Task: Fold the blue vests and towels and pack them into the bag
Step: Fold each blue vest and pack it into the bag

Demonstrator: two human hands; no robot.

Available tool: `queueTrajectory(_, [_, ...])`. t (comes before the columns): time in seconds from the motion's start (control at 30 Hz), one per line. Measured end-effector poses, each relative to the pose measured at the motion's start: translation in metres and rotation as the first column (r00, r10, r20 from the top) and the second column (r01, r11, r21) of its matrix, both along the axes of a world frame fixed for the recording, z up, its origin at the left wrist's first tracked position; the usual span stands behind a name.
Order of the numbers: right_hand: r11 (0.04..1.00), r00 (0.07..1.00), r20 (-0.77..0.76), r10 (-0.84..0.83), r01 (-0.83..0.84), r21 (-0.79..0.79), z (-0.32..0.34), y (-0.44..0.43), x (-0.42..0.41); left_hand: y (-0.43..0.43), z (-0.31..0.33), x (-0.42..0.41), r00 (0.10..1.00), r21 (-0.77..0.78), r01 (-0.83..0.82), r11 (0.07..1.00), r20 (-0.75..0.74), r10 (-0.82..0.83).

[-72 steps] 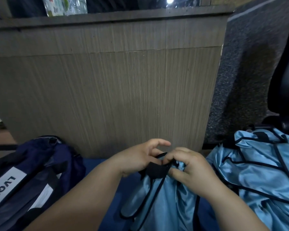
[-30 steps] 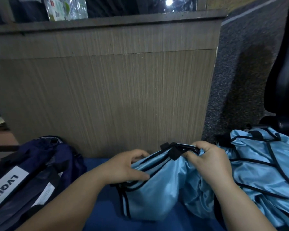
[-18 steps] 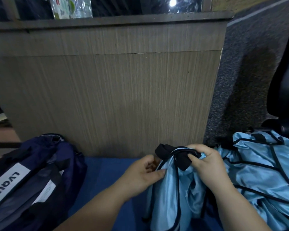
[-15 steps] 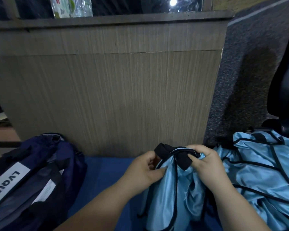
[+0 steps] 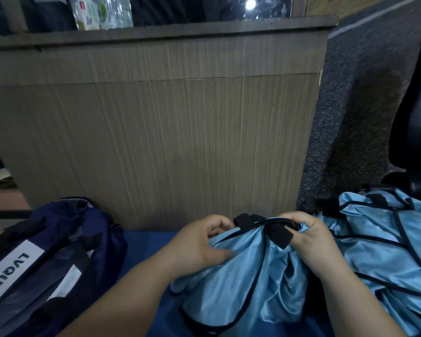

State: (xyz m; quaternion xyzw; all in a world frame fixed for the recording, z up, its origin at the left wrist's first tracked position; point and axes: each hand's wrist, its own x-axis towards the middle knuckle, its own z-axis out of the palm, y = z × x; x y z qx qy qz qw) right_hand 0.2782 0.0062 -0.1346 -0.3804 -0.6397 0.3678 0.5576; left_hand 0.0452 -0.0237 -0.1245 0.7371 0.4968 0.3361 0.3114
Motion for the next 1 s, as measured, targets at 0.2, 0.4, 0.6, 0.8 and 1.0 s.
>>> queueTrajectory(0.2, [1.000, 0.997, 0.070, -0.010, 0.009, 0.022, -0.001, 0.004, 0.009, 0.002, -0.001, -0.014, 0.993, -0.052, 0.021, 0.998, 0.119, -0.014])
queueTrajectory(0.4, [0.998, 0.995, 0.092, -0.050, 0.047, 0.028, -0.004, 0.006, 0.011, 0.000, -0.009, -0.015, 0.973, -0.186, 0.053, 0.981, 0.229, -0.010])
queueTrajectory(0.6, [0.994, 0.993, 0.046, -0.111, 0.110, 0.024, -0.006, 0.007, 0.009, -0.003, -0.019, -0.005, 0.964, -0.184, 0.098, 0.978, 0.261, -0.047])
queueTrajectory(0.8, [0.978, 0.979, 0.030, -0.201, 0.198, 0.070, -0.009, 0.011, 0.009, -0.012, -0.023, 0.008, 0.933, -0.186, 0.253, 0.949, 0.305, -0.189])
queueTrajectory(1.0, [0.967, 0.969, 0.028, -0.244, 0.242, 0.076, -0.009, 0.012, 0.007, -0.013, -0.027, 0.014, 0.954, -0.194, 0.224, 0.955, 0.243, -0.174])
